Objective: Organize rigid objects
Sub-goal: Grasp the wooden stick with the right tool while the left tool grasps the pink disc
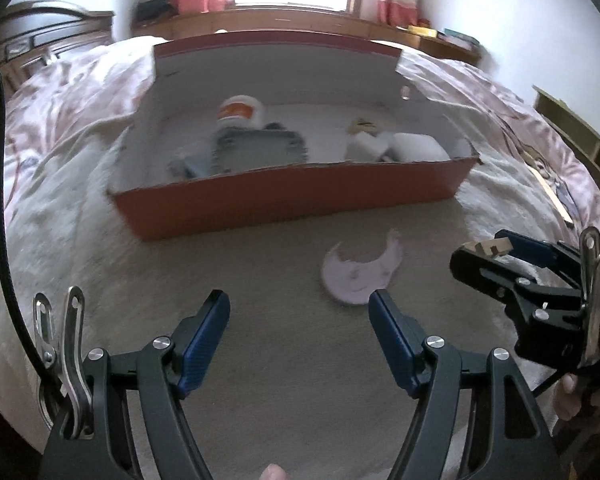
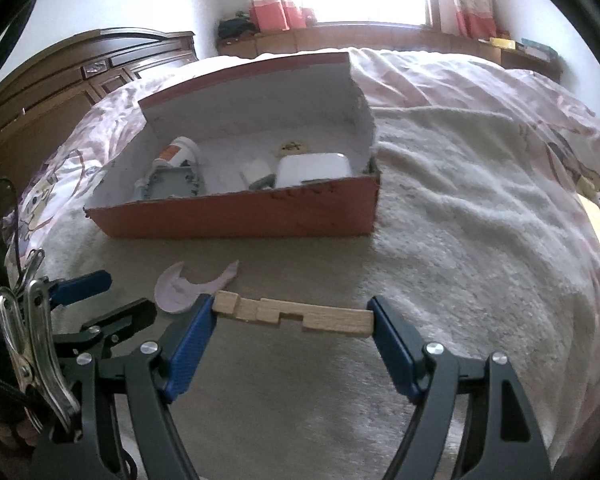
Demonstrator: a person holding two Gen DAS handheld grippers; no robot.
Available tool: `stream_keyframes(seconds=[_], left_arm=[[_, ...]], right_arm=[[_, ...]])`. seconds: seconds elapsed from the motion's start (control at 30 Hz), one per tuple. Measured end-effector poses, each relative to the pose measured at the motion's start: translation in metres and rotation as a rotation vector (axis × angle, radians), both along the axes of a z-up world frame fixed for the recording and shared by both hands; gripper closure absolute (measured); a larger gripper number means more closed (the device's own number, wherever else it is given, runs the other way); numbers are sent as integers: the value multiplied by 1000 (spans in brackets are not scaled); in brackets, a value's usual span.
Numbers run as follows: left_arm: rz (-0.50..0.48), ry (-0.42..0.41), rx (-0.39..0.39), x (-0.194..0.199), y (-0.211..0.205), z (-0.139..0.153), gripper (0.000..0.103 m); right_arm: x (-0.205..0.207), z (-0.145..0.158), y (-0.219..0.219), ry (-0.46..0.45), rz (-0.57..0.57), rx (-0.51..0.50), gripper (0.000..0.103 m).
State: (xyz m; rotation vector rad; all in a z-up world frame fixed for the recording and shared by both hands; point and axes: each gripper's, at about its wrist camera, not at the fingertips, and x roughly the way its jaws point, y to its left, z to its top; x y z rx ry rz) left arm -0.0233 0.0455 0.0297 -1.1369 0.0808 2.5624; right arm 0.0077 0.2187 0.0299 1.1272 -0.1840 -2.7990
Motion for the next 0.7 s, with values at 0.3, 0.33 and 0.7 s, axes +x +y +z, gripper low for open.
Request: stream_keyframes(seconds=[0.3, 0.33, 0.7], left_arm=[[-72, -9, -58, -8, 33, -6, 29], [-76, -10, -69, -8, 36, -7, 29], [-73, 8, -105, -13, 48, -8, 44]], right_arm=[[2, -4, 24, -3, -48, -55, 22], [2, -5, 26, -1, -50, -62, 22], [3, -9, 33, -2, -58, -102, 22]])
